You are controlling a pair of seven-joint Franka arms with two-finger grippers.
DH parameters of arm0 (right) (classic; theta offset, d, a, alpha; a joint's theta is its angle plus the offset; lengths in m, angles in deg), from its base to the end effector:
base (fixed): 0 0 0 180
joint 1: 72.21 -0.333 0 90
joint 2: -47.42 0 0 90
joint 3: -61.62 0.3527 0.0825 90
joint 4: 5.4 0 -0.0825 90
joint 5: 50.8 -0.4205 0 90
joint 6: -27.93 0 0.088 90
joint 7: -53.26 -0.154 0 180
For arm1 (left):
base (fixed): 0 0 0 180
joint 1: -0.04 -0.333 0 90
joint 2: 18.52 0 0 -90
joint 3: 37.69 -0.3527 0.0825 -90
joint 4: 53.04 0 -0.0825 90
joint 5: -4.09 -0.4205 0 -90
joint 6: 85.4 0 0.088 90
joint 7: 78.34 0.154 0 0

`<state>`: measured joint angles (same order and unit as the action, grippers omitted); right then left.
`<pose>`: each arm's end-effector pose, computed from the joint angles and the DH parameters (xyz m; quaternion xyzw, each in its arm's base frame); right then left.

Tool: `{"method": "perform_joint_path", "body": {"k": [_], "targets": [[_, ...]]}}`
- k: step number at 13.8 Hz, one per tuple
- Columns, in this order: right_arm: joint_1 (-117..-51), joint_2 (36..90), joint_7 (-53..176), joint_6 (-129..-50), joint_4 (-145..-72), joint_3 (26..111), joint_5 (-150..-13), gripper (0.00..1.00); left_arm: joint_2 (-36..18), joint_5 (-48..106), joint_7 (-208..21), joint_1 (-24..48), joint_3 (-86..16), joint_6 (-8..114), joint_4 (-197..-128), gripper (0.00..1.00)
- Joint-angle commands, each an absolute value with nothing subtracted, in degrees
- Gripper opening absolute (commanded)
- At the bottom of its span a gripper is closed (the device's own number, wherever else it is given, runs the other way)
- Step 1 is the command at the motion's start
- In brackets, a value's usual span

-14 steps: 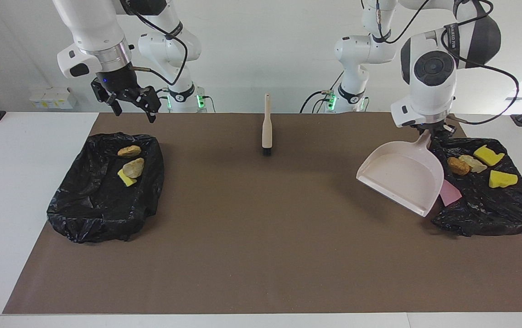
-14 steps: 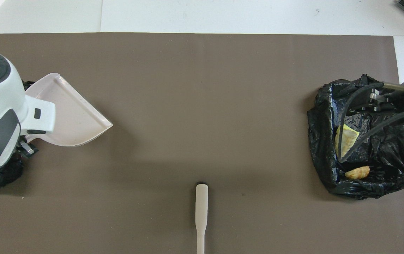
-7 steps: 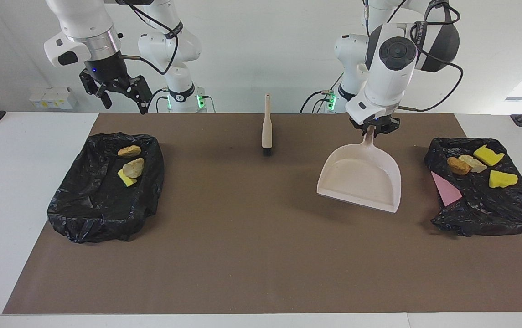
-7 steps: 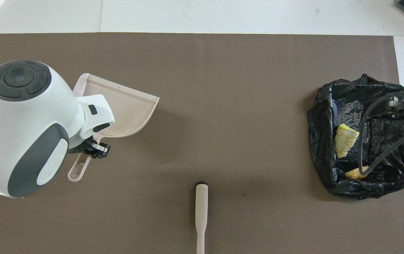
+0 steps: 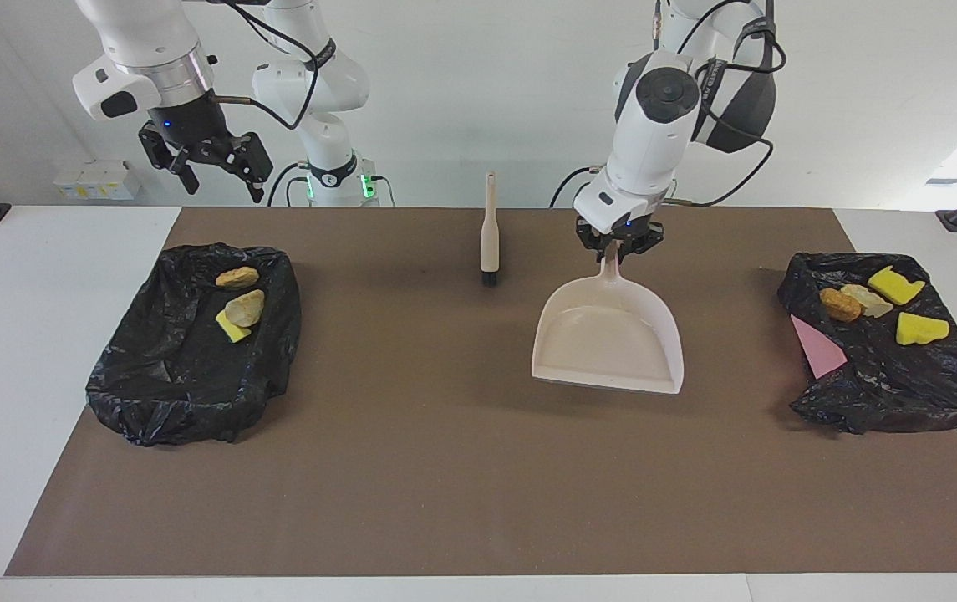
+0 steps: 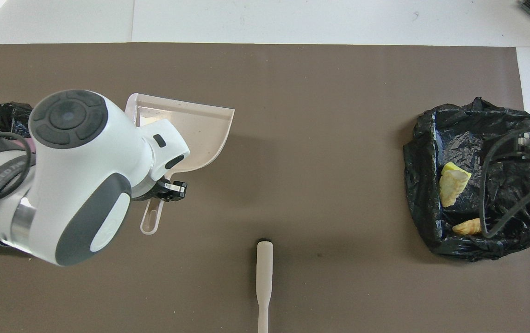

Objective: Sweep and dump trash in bin
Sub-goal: 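Bring the emptied dustpan back to the table center with the left gripper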

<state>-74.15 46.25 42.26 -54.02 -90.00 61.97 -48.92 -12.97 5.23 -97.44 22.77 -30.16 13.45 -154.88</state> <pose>0.5673 0.0173 0.6612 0.9967 -0.0780 -0.0109 0.0177 0.5233 -0.3061 0.4643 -0.9926 0.0949 0.0740 0.0164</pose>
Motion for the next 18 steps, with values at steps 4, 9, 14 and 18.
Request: {"method": "perform_joint_path", "body": {"k": [4,9,14,18], "targets": [[-73.88,45.83,43.86,-53.98,-90.56,61.53,-50.98,1.0,-0.95,8.91,-107.86,29.03,-30.83,21.01,-146.46,0.0],[-73.62,45.4,43.77,-53.63,-91.09,61.44,-50.72,1.0,3.96,9.62,-109.53,31.58,-30.74,30.94,-147.44,0.0],[-73.62,45.48,43.33,-53.98,-91.0,61.53,-50.89,1.0,5.04,9.1,-111.56,33.34,-30.83,30.89,-147.44,0.65],[-73.62,45.48,43.24,-53.98,-91.0,61.53,-50.89,1.0,0.38,9.01,-111.74,31.07,-32.84,25.44,-147.52,1.0]]}}
